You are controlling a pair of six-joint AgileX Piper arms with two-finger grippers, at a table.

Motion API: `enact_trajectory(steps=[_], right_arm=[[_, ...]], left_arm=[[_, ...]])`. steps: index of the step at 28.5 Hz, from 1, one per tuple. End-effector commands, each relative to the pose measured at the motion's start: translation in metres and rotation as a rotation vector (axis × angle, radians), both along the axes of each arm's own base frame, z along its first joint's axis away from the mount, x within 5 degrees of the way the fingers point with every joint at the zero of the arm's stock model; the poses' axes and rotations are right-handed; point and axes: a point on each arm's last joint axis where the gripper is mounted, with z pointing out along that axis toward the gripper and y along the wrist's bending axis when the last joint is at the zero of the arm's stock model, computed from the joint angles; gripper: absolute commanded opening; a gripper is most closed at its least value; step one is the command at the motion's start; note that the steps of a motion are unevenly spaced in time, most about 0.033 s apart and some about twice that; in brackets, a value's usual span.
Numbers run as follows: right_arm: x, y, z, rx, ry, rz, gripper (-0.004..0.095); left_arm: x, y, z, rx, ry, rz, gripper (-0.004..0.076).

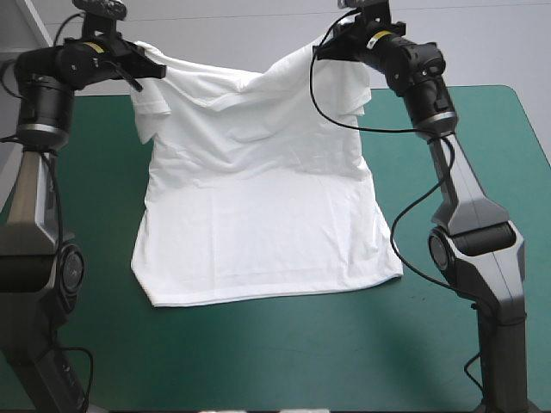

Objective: Fold the cloth

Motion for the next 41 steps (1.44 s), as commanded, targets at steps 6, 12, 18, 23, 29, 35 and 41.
enact_trajectory(steps=[6, 12, 18, 23, 29, 35, 41], right_arm=[[0.032, 0.01, -0.047, 0.086, 0.006, -0.003, 0.016], [0.041, 0.011, -0.062, 0.083, -0.007, -0.015, 0.0548], [0.021, 0.003, -0.024, 0.051, -0.001, 0.004, 0.0613], [-0.017, -0.007, 0.025, -0.02, 0.027, 0.023, 0.0611], [-0.068, -0.019, 0.056, -0.066, 0.235, 0.036, 0.0611], [-0.088, -0.02, 0.068, 0.005, 0.296, 0.064, 0.0608], [-0.131, -0.028, 0.038, -0.087, 0.503, 0.112, 0.0607]], left_arm=[[0.059, -0.008, -0.069, -0.184, 0.004, 0.012, 0.0181], [0.087, -0.005, -0.12, -0.185, 0.027, 0.05, 0.0478], [0.073, -0.006, -0.08, -0.127, 0.0, 0.006, 0.048], [0.03, -0.01, -0.008, -0.115, -0.006, -0.064, 0.048], [-0.036, -0.012, 0.057, -0.124, 0.024, -0.099, 0.048], [-0.068, -0.004, 0.066, -0.101, 0.147, -0.007, 0.0463], [-0.098, 0.004, 0.037, -0.046, 0.326, 0.063, 0.0452]])
